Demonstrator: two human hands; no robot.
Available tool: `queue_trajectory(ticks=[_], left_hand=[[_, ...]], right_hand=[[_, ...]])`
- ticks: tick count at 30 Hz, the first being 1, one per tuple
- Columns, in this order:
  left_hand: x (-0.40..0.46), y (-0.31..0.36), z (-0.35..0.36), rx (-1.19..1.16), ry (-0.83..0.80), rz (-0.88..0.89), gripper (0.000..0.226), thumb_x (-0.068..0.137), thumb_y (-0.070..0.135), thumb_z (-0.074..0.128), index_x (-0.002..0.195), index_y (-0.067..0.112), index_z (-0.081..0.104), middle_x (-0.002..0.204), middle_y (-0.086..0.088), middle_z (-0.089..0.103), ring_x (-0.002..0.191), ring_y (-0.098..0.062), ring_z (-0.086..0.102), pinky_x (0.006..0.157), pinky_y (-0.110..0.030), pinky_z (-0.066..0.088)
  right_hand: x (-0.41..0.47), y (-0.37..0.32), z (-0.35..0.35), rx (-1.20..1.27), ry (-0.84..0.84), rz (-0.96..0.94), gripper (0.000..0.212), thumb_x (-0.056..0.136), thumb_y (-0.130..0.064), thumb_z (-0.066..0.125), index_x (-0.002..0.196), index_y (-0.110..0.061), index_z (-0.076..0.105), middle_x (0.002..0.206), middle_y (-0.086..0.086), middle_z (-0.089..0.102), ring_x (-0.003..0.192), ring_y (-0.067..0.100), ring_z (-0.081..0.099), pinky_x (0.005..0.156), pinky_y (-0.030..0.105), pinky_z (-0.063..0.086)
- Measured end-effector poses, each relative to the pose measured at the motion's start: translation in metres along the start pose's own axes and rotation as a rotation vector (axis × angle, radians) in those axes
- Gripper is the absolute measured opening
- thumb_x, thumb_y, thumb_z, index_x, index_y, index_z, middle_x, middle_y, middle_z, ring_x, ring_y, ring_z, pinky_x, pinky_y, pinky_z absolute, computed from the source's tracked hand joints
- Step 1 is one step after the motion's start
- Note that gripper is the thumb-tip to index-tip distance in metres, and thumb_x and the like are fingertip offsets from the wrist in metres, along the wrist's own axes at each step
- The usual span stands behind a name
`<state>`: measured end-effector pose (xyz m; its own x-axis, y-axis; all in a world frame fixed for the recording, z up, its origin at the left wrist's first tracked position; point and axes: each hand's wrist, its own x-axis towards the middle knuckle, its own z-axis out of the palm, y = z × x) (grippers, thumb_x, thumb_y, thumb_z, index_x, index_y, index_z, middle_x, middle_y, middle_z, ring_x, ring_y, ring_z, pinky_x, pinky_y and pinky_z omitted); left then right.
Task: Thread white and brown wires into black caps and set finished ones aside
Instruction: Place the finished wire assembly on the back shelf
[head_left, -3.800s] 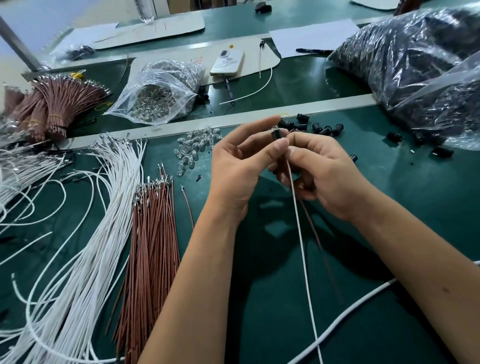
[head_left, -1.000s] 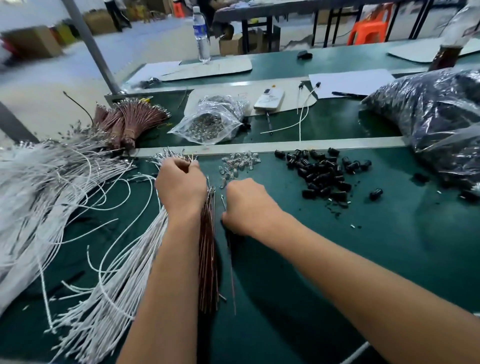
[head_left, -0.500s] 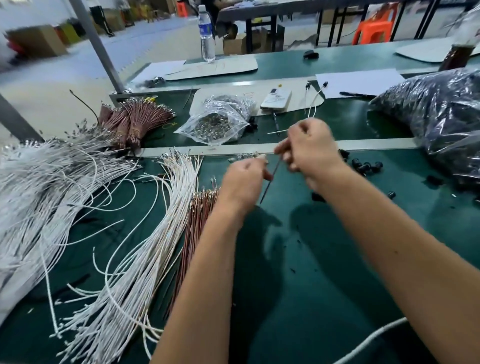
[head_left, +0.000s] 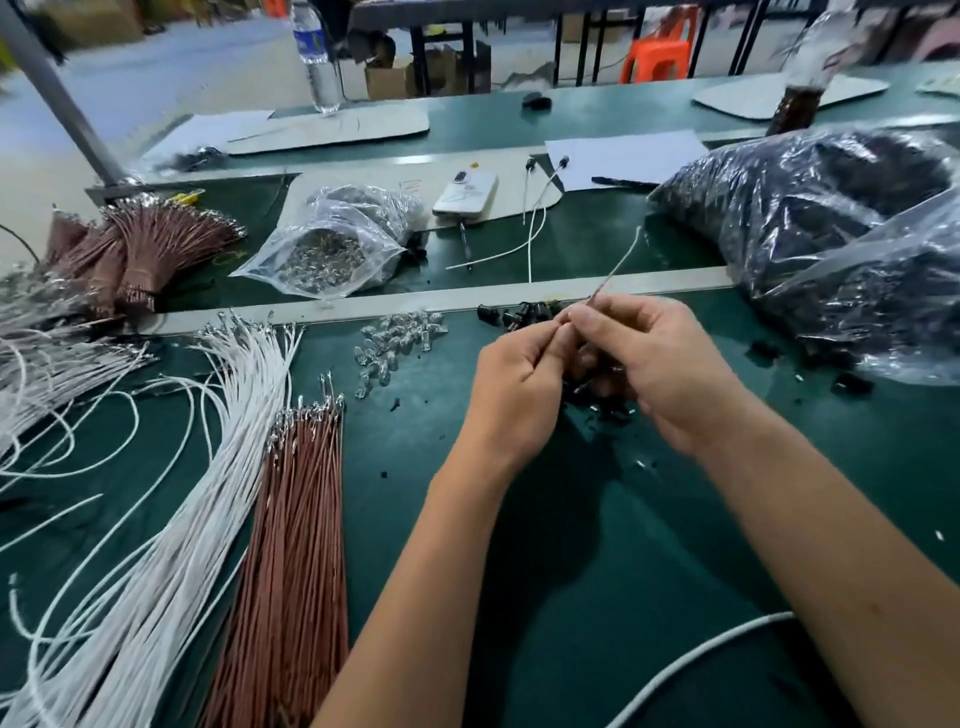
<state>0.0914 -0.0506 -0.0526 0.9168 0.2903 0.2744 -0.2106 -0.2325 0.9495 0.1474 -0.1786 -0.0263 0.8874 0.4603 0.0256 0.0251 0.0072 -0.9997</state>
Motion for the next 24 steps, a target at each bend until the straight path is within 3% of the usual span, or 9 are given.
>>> queue_trajectory(ticks=[4,7,9,13,15,17,20,24], left_hand=[[-0.006,-0.011,-0.002,0.098,-0.031,0.047,0.032,0.097,0.029,0.053,0.077,0.008,0.066,0.065,-0.004,0.059,0.064,-0.010,0.049,0.059,-0.037,0.043],[-0.006,-0.013,-0.007,-0.061,-0.028,-0.127,0.031,0.089,0.017,0.044,0.096,0.009,0.073,0.061,0.010,0.053,0.052,-0.002,0.041,0.049,-0.023,0.034],[-0.004,-0.012,-0.011,-0.228,-0.001,-0.212,0.040,0.089,0.002,0.036,0.113,0.003,0.068,0.068,0.006,0.049,0.051,-0.003,0.037,0.048,-0.017,0.031],[-0.003,-0.013,-0.012,-0.138,0.058,-0.166,0.045,0.100,-0.009,0.033,0.134,0.010,0.055,0.083,0.000,0.054,0.063,-0.007,0.045,0.060,-0.024,0.042],[-0.004,-0.013,-0.011,-0.003,0.092,-0.068,0.040,0.099,-0.010,0.041,0.133,0.009,0.052,0.087,0.000,0.063,0.069,-0.011,0.052,0.068,-0.029,0.048],[-0.005,-0.015,-0.011,0.032,0.133,-0.001,0.031,0.095,-0.011,0.049,0.118,0.010,0.054,0.089,0.000,0.071,0.072,-0.012,0.061,0.073,-0.026,0.052],[-0.004,-0.014,-0.013,-0.005,0.150,0.039,0.022,0.092,-0.012,0.056,0.101,0.007,0.062,0.092,-0.004,0.074,0.076,-0.013,0.069,0.072,-0.018,0.051],[-0.004,-0.017,-0.016,-0.015,0.114,0.036,0.020,0.092,-0.006,0.063,0.101,0.009,0.072,0.086,-0.003,0.074,0.075,-0.016,0.074,0.070,-0.021,0.053]], right_hand=[[-0.007,0.012,0.000,0.103,0.096,-0.083,0.010,0.097,-0.010,0.067,0.091,-0.005,0.073,0.067,0.005,0.065,0.059,0.013,0.058,0.052,0.022,0.048],[-0.006,0.015,-0.005,0.219,0.135,-0.111,0.007,0.097,-0.005,0.066,0.098,0.001,0.070,0.073,0.005,0.070,0.063,0.014,0.060,0.048,0.021,0.048],[-0.005,0.018,-0.007,0.266,0.149,-0.107,0.005,0.096,-0.003,0.067,0.099,0.001,0.069,0.077,0.008,0.073,0.065,0.015,0.063,0.048,0.022,0.048],[-0.002,0.024,-0.004,0.255,0.141,-0.101,0.003,0.094,-0.001,0.069,0.095,-0.002,0.071,0.079,0.010,0.075,0.066,0.016,0.065,0.048,0.021,0.048],[-0.001,0.025,-0.004,0.258,0.140,-0.110,0.004,0.094,0.000,0.069,0.097,0.000,0.071,0.080,0.011,0.075,0.067,0.017,0.065,0.047,0.021,0.048],[0.000,0.027,-0.005,0.244,0.140,-0.106,0.004,0.095,-0.002,0.069,0.098,0.000,0.072,0.081,0.012,0.075,0.068,0.018,0.066,0.047,0.022,0.048],[0.001,0.028,-0.007,0.242,0.151,-0.103,0.005,0.095,-0.002,0.068,0.097,-0.001,0.073,0.082,0.013,0.075,0.069,0.018,0.066,0.047,0.023,0.048],[0.001,0.027,-0.007,0.230,0.164,-0.096,0.004,0.095,-0.001,0.069,0.095,-0.003,0.073,0.082,0.012,0.076,0.067,0.017,0.067,0.046,0.022,0.048]])
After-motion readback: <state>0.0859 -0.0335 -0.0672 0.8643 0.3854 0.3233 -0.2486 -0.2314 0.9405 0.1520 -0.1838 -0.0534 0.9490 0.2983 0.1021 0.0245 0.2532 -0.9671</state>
